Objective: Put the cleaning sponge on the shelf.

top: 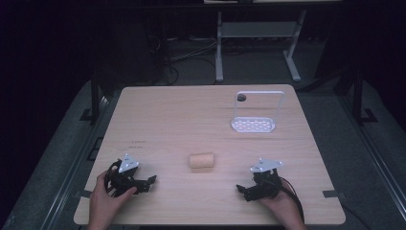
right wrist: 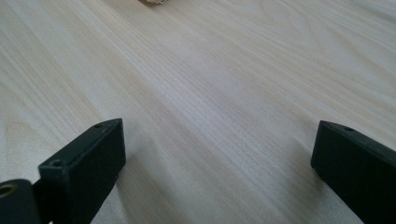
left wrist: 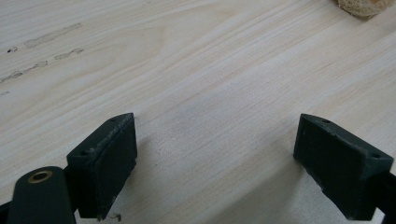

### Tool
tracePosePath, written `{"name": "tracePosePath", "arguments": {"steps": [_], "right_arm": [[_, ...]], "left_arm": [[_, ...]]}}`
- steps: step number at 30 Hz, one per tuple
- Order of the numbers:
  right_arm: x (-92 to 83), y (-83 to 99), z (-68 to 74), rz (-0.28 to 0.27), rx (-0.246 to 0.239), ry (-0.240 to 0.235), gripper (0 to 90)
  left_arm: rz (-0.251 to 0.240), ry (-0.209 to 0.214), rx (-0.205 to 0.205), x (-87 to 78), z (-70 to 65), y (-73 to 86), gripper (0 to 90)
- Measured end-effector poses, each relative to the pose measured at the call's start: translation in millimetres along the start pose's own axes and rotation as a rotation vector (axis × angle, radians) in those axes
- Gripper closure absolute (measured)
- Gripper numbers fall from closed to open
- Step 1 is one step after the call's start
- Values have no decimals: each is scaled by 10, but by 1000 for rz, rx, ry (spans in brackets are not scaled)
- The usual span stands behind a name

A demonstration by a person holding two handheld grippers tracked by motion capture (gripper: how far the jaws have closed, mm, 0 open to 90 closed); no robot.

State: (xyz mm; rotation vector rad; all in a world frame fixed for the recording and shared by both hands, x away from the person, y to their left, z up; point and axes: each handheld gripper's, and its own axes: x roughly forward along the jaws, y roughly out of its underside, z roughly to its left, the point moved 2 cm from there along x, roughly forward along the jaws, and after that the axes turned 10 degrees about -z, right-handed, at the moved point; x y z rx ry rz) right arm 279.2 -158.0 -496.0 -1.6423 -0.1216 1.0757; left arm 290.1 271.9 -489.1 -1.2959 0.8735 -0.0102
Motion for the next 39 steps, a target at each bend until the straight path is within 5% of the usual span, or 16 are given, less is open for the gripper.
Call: {"name": "tracePosePath", "arguments": {"steps": [39], "right_arm": [[3,-199,-39,-10,-22,-56,29]], "left_arm": [[0,0,-1,0,0,0,128]]}}
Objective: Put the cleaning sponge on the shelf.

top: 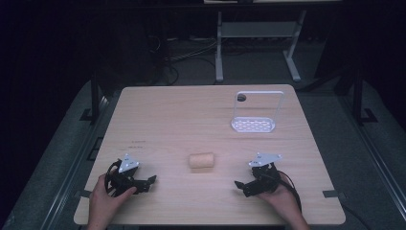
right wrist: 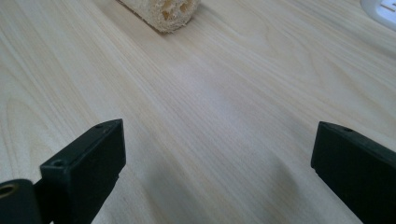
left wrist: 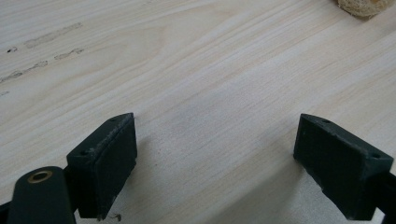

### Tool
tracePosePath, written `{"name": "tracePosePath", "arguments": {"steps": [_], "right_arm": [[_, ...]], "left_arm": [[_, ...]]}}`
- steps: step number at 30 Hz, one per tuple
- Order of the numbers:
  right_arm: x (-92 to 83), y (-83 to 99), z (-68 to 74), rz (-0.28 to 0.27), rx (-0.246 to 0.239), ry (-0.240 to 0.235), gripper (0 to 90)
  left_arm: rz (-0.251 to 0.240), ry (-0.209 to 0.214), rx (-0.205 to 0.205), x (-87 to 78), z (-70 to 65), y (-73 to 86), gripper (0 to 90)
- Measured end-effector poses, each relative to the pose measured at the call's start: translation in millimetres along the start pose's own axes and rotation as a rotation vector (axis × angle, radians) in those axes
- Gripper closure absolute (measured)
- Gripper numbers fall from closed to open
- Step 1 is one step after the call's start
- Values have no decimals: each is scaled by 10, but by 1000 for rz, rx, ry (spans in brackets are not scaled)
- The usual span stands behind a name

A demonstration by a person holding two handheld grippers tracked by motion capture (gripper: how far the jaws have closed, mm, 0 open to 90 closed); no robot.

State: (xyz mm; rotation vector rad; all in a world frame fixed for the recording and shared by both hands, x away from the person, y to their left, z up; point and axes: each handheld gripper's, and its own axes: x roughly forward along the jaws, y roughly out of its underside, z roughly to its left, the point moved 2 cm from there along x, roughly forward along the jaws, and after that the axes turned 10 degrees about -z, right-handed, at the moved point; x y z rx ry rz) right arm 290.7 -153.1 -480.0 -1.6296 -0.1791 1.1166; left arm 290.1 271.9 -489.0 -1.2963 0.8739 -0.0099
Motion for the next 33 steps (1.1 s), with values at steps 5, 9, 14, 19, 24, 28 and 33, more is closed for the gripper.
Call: {"name": "tracePosePath", "arguments": {"steps": [5,9,14,19,24,28,33], "right_arm": [[34,-55,-15,13,-18,-4,29],[42,-93,-31,11,-22,-7,29],[47,-170,-52,-5,-24,-15,30],[84,-236,-72,-20,-28,-38,30],[111,-273,-91,-16,-33,-43,29],[127,-313,-108,-20,-36,-47,30],[139,-353,-128,-23,-47,-51,30]], "left_arm": [[0,0,0,0,0,0,128],[0,0,0,0,0,0,128],[0,0,0,0,0,0,128],[0,0,0,0,0,0,128],[0,0,0,0,0,0,128],[0,0,0,0,0,0,128],[0,0,0,0,0,0,128]]}}
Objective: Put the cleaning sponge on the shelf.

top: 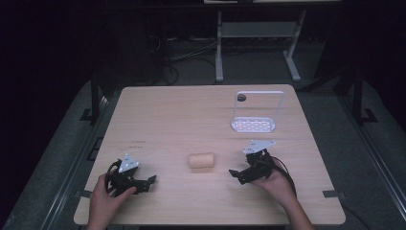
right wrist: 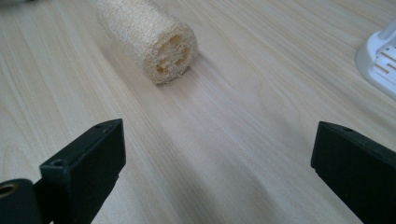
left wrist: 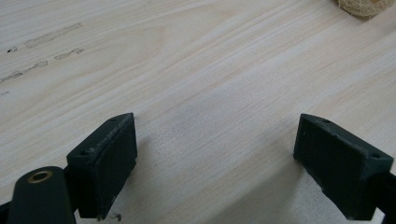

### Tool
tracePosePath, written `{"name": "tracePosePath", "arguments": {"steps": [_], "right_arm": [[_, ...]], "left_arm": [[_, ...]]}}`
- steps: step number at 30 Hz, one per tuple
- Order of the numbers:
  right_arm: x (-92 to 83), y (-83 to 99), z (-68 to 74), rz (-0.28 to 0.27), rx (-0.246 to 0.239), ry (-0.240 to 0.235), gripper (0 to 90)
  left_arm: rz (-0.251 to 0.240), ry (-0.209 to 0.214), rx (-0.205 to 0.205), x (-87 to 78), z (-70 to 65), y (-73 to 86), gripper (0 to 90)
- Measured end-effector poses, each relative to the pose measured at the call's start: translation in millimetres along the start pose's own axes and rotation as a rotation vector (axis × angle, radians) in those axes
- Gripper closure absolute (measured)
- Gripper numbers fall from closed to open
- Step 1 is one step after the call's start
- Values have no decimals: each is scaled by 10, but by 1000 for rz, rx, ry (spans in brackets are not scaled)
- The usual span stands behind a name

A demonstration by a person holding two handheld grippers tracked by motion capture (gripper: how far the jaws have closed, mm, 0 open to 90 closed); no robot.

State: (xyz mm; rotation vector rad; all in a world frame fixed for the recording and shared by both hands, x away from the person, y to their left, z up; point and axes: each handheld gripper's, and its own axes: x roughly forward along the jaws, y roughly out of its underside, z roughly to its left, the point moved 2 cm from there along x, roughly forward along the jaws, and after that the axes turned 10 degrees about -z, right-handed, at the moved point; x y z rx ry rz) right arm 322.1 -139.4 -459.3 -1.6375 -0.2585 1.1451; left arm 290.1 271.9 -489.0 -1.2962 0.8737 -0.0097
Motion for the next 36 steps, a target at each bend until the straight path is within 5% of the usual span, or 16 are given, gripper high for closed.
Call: {"name": "tracePosePath", "arguments": {"steps": [36], "right_arm": [[262,-414,-36,-26,-54,-85,30]], "left_arm": [[0,0,2,0,2,-1,128]]}}
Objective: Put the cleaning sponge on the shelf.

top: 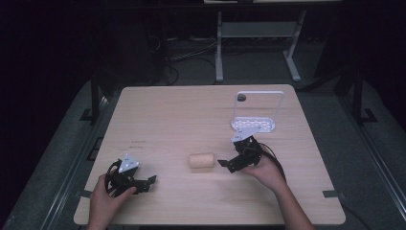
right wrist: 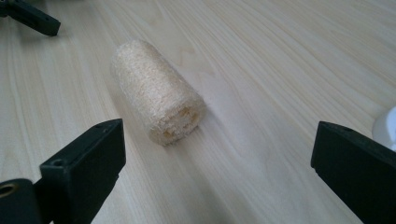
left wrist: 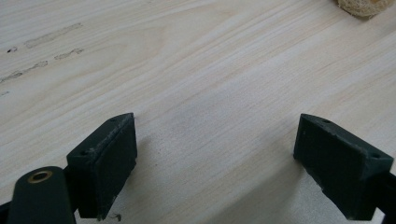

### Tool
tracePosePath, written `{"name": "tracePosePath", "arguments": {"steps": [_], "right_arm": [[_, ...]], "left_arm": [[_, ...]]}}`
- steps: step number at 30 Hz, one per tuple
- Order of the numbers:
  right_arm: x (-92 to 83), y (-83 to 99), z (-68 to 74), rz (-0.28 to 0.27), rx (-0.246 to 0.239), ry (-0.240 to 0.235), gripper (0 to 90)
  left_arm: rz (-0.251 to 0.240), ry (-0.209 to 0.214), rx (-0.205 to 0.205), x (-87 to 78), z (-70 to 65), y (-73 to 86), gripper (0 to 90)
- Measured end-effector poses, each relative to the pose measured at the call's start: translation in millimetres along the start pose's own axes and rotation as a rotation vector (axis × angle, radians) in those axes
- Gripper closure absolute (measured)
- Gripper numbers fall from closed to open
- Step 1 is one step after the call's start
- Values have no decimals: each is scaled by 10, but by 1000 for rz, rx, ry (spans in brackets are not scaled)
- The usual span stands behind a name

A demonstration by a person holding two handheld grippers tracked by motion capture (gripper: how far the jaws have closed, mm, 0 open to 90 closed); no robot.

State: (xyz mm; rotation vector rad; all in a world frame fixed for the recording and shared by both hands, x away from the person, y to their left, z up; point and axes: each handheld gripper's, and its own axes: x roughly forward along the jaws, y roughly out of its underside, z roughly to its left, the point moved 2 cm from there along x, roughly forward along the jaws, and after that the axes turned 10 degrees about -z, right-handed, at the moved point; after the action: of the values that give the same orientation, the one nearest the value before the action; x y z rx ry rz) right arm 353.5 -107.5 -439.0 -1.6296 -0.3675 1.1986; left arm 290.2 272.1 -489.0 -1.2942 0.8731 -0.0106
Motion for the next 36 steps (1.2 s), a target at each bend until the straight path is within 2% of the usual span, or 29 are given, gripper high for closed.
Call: {"name": "tracePosePath", "arguments": {"steps": [14,17,18,36], "right_arm": [[124,-144,-10,-12,-18,-61,30],[164,-180,-8,-16,-23,-79,30],[200,-202,-9,-20,-31,-102,30],[449,-308,16,-10,-76,-205,30]], "left_arm": [[0,0,-2,0,-2,0,128],[0,0,-3,0,-2,0,128],[0,0,-3,0,-2,0,128],[1,0,-4,-1,-3,-1,128]]}}
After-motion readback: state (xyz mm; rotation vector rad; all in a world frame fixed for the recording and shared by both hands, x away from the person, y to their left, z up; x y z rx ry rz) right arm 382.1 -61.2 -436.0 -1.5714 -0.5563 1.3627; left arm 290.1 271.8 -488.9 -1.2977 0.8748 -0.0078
